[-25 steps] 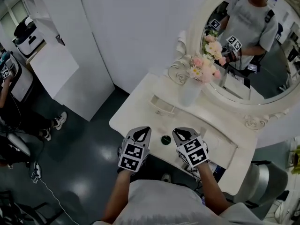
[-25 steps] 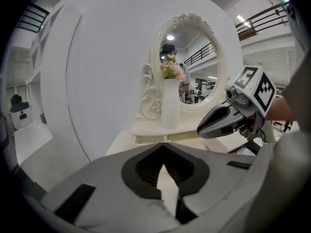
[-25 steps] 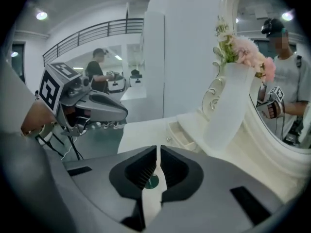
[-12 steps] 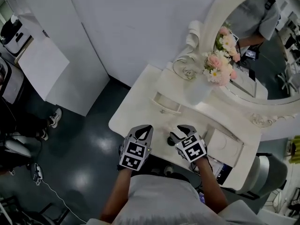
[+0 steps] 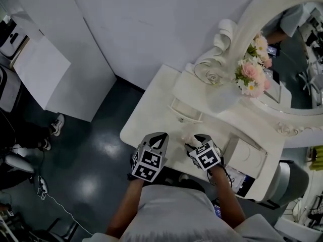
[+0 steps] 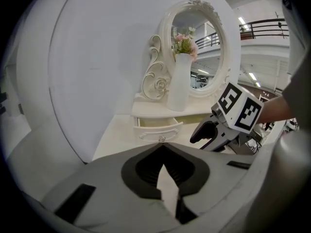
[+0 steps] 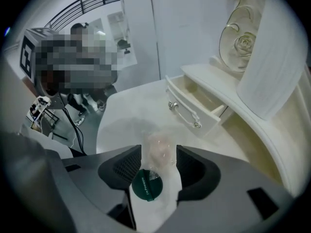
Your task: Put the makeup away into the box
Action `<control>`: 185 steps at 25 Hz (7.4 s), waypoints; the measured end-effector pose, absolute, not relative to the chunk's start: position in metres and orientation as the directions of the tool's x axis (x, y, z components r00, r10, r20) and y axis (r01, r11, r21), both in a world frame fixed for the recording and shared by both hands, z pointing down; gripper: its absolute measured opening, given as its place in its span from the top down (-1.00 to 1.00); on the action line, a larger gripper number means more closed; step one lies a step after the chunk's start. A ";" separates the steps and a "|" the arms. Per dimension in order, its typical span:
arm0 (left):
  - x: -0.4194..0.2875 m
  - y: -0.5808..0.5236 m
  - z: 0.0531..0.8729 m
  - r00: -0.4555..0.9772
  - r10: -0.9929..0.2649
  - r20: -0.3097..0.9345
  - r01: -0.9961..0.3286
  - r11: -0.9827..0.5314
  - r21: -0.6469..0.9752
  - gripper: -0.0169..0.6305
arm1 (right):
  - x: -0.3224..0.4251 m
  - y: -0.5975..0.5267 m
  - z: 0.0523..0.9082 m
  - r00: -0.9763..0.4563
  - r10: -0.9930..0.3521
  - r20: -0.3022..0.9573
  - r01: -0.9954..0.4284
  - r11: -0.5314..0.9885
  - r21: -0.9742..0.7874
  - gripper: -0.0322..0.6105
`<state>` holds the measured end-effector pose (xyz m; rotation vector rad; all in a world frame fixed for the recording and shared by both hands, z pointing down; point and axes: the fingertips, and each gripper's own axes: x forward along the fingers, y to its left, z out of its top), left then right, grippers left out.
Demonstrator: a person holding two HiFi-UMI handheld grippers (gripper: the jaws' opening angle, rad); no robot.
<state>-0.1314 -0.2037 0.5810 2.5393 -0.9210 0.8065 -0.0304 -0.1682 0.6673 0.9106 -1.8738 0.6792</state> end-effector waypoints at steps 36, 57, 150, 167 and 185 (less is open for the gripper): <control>-0.068 -0.194 0.568 0.720 -0.356 0.596 -0.512 -0.852 0.110 0.96 | 0.015 -0.146 0.635 -0.259 -0.454 0.853 -0.918 0.391 -0.070 0.47; 0.080 -0.077 0.535 0.817 -0.151 0.557 -0.239 -0.967 0.089 0.96 | 0.142 -0.018 0.570 -0.103 -0.598 0.795 -0.993 0.109 -0.047 0.47; -0.029 -0.123 0.535 0.720 -0.359 0.594 -0.463 -0.886 0.027 0.96 | 0.112 -0.078 0.556 0.032 -0.659 0.751 -0.966 0.172 0.192 0.89; -0.107 -0.148 0.557 0.674 -0.421 0.607 -0.557 -0.829 0.044 0.96 | 0.019 -0.121 0.610 -0.134 -0.566 0.813 -0.905 0.404 0.131 0.88; -0.138 -0.159 0.589 0.640 -0.408 0.652 -0.604 -0.791 0.098 0.96 | -0.025 -0.115 0.698 -0.224 -0.266 0.937 -0.816 0.577 -0.031 0.44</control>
